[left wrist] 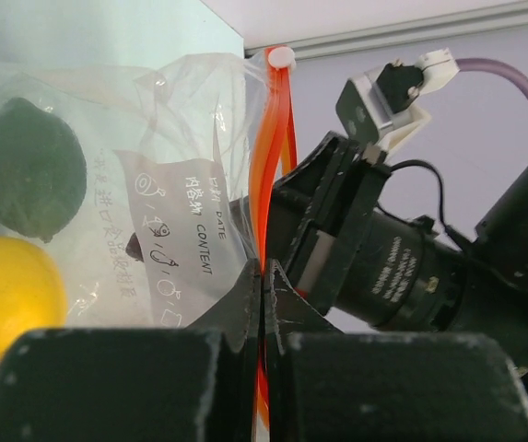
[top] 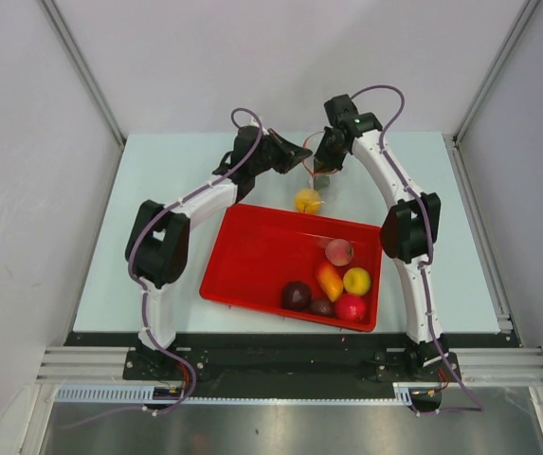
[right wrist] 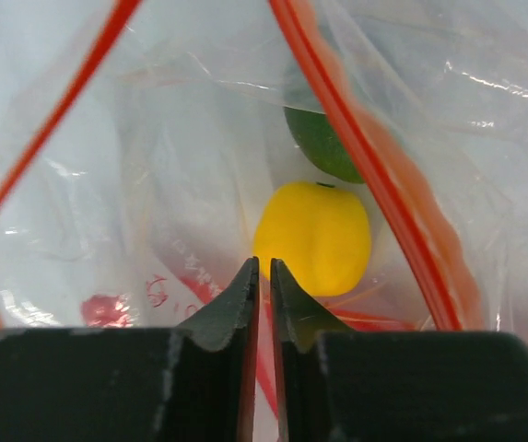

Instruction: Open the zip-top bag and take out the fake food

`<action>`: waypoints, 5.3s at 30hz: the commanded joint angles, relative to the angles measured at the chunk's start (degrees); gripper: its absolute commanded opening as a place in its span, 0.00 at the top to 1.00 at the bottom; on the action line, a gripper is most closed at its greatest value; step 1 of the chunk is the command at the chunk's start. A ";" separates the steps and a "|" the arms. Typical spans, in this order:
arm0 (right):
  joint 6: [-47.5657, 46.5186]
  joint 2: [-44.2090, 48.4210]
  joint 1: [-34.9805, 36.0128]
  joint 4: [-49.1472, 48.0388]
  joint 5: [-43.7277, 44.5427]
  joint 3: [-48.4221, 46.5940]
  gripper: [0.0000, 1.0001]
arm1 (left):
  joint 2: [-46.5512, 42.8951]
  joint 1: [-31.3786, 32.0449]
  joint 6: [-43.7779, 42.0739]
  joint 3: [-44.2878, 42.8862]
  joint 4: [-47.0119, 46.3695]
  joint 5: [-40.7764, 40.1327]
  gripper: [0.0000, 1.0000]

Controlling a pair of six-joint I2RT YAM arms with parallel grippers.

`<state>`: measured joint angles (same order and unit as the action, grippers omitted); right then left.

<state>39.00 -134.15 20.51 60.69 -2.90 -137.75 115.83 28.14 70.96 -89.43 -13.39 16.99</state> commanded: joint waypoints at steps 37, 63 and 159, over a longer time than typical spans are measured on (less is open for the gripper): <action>2.43 2.75 -2.41 -12.17 -12.92 15.58 0.76 | -5.00 2.71 -20.60 0.03 0.47 -4.07 1.00; -10.26 -2.78 0.05 -9.62 -18.11 18.22 0.17 | -2.72 2.09 -17.34 -1.45 1.52 -2.40 1.00; -16.23 -1.29 0.13 -7.78 -11.62 6.09 0.00 | -4.39 0.16 -18.75 -1.01 13.56 -2.58 1.00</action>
<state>26.61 -134.30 18.63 50.43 -15.88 -127.59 111.59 28.40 51.62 -87.22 1.30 13.65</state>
